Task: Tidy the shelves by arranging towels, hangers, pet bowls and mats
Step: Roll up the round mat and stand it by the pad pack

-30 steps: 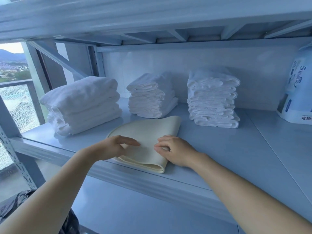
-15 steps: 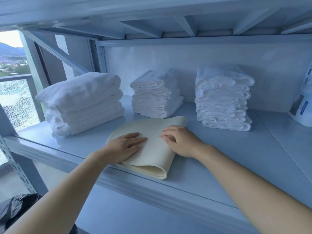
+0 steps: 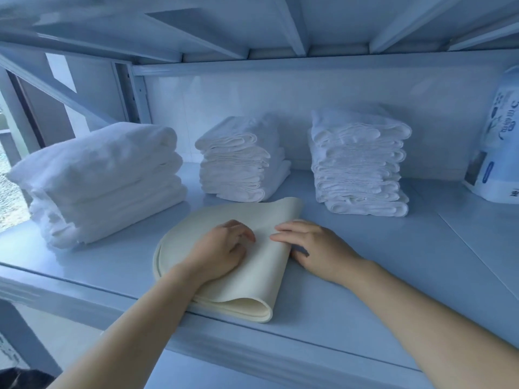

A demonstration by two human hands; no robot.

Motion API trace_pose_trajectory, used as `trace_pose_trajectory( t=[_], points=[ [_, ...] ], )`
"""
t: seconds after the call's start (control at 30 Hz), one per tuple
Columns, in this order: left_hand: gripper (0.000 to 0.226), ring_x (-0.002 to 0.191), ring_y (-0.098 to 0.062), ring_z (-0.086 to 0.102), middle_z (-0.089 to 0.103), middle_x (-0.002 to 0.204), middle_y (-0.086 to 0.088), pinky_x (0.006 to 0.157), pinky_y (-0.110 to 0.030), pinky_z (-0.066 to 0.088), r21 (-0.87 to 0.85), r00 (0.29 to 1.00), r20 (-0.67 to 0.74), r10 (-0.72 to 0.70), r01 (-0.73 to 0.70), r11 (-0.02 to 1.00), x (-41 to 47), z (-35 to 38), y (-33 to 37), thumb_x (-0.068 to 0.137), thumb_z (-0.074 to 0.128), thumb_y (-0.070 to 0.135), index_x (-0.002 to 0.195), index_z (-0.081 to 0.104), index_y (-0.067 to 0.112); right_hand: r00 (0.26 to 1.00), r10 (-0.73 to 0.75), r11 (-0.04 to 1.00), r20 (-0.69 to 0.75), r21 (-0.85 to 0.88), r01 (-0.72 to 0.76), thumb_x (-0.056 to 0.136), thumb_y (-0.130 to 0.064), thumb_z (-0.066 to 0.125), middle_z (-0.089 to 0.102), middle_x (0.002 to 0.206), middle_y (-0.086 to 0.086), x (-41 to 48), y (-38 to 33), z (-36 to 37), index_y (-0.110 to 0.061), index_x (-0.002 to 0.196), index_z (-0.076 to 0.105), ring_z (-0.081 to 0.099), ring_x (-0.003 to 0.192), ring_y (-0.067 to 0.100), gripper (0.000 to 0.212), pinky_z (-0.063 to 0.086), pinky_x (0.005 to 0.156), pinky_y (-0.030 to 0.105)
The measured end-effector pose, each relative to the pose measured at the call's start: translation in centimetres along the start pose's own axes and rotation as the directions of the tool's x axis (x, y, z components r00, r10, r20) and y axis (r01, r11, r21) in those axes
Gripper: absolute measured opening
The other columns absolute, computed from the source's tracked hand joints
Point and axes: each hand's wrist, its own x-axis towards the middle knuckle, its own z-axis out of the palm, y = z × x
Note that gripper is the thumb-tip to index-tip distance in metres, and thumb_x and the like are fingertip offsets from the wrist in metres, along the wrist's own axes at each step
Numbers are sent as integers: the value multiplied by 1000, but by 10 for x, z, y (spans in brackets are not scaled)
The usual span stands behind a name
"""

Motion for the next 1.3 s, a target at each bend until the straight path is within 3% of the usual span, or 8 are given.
trace_pose_trajectory(
  t=[0.23, 0.3, 0.43, 0.7, 0.93, 1.1, 1.2, 1.3],
  points=[
    [36, 95, -10, 56, 58, 109, 11, 88, -25, 42, -19, 998, 19, 64, -64, 998, -4, -3, 1, 82, 51, 5, 104, 66, 30, 997, -81, 997, -6, 4, 81, 84, 4, 53, 66, 107, 2, 5, 1, -5, -14, 102, 71, 56, 104, 21, 32, 45, 91, 33],
    [34, 94, -6, 56, 59, 108, 13, 86, -20, 42, -13, 996, 39, 84, -83, 996, -3, -4, 5, 83, 53, 8, 104, 67, 31, 996, -88, 996, -11, -5, 88, 83, 5, 51, 67, 104, 2, 5, 0, -8, -13, 100, 72, 57, 102, 21, 33, 46, 89, 33],
    [33, 89, 6, 54, 63, 103, 16, 74, -2, 35, -61, 983, 102, 153, -148, 987, 5, -7, 20, 85, 52, 9, 100, 70, 31, 998, -55, 998, 3, -27, 55, 84, 4, 52, 66, 106, 1, -2, 6, -22, -15, 101, 72, 56, 105, 19, 33, 44, 90, 31],
    [32, 83, 15, 45, 56, 110, 22, 75, -1, 29, 15, 939, 219, 265, -275, 961, 34, 11, 64, 88, 50, 16, 104, 63, 40, 999, 13, 998, 45, -60, -11, 86, 3, 55, 67, 108, 1, -42, 36, -58, -15, 100, 72, 58, 105, 17, 29, 39, 91, 19],
    [33, 101, -2, 50, 51, 120, 22, 91, -18, 36, -36, 880, 316, 354, -362, 931, 64, 54, 131, 91, 48, 21, 114, 56, 43, 983, 181, 977, 30, -118, -177, 84, 0, 55, 61, 123, -7, -113, 81, -111, -29, 99, 72, 53, 115, 10, 37, 35, 93, 12],
    [19, 90, -8, 53, 52, 114, 12, 85, -25, 41, -47, 870, 335, 362, -368, 928, 82, 83, 169, 88, 55, 24, 105, 57, 31, 963, 255, 964, 88, -107, -245, 87, -10, 58, 49, 135, -12, -143, 100, -120, -42, 110, 66, 50, 114, 4, 40, 32, 88, 9],
    [15, 96, -9, 54, 53, 107, 13, 89, -31, 43, -64, 886, 303, 352, -349, 935, 89, 85, 173, 85, 58, 23, 98, 60, 31, 963, 262, 963, 60, -74, -258, 88, -11, 57, 53, 127, -12, -145, 105, -126, -38, 113, 65, 51, 107, 3, 38, 33, 88, 10],
    [15, 96, -7, 52, 54, 106, 13, 87, -25, 42, -59, 880, 289, 378, -377, 924, 95, 84, 171, 85, 59, 22, 97, 60, 30, 955, 295, 955, 33, -53, -293, 88, -13, 57, 57, 106, -15, -145, 106, -135, -31, 115, 65, 49, 89, -3, 34, 32, 78, 2]
  ],
)
